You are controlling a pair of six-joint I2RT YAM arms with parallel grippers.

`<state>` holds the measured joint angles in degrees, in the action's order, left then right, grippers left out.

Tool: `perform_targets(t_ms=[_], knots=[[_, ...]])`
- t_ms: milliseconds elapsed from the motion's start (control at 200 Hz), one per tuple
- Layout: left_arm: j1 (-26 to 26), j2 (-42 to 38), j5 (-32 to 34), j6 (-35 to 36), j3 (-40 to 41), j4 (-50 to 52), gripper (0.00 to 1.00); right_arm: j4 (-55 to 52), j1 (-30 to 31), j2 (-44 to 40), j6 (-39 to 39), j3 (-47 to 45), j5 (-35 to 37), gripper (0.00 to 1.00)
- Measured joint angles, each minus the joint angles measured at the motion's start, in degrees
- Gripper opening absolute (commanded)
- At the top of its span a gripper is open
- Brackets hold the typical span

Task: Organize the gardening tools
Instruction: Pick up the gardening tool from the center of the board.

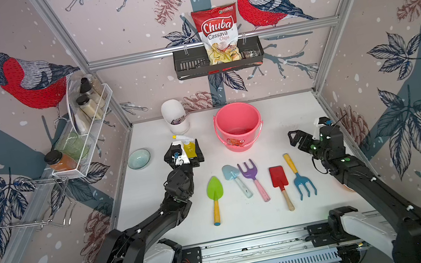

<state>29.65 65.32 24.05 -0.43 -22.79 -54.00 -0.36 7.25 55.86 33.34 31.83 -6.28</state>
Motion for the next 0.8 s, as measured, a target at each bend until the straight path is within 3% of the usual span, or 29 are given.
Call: perform_targets(t_ms=[165, 335, 560, 800], knots=[[1.6, -4.2, -3.3, -4.5, -5.7, 21.5, 0.97, -3.8, 1.7, 0.0, -0.3, 0.3, -0.1, 1.00], [1.9, -2.9, -9.8, -9.3, -11.0, 38.5, 0.97, -9.2, 4.6, 0.3, -0.3, 0.8, 1.6, 1.00], [2.4, 5.7, -20.4, -14.7, -15.6, 50.3, 0.97, -17.2, 9.3, 5.9, -0.2, 3.3, 6.8, 1.00], [5.7, 11.7, -27.5, -14.8, -20.4, 56.2, 0.97, -20.0, 9.9, 11.5, -0.4, 3.4, 9.1, 0.97]])
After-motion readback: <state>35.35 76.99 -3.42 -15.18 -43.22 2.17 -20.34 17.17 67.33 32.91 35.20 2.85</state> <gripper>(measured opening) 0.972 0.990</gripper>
